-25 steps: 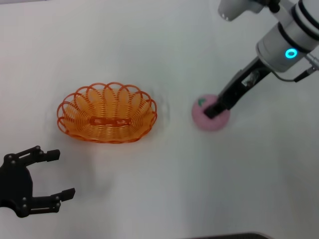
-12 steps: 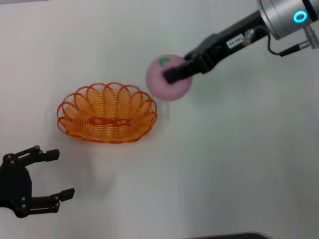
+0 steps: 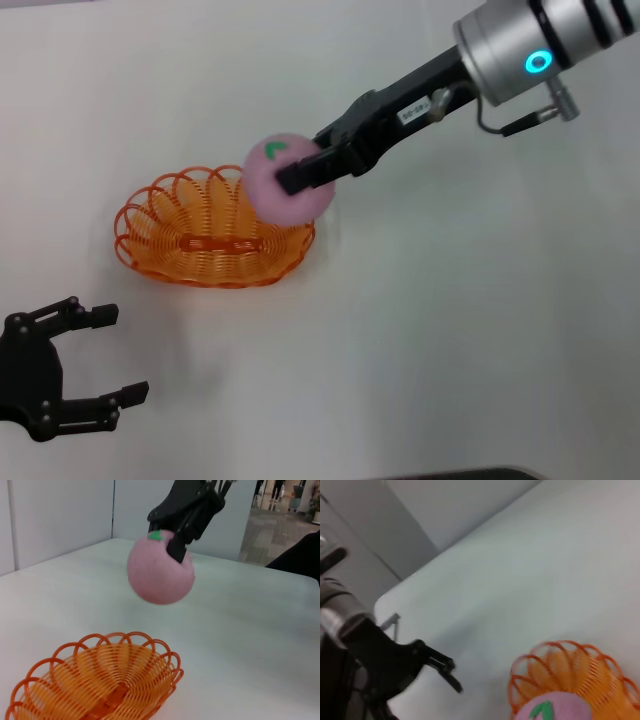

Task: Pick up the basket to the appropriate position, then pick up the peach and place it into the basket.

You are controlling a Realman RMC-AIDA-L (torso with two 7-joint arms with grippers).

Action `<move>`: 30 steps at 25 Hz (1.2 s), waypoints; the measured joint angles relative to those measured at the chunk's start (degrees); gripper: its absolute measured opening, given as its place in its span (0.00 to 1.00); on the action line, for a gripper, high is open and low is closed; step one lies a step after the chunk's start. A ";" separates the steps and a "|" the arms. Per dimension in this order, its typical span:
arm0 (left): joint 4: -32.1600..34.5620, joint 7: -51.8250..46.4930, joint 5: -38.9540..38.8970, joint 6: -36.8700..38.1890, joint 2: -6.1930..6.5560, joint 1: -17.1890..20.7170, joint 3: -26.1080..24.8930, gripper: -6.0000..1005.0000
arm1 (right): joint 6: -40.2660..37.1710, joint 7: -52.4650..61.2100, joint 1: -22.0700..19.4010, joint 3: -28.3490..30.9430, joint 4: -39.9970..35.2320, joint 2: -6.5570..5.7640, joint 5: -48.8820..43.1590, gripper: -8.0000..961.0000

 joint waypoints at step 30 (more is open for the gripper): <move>-2.10 -0.44 -0.71 0.12 0.00 -0.20 -0.09 0.90 | 5.57 -42.02 -20.89 1.18 8.64 -0.08 26.46 0.98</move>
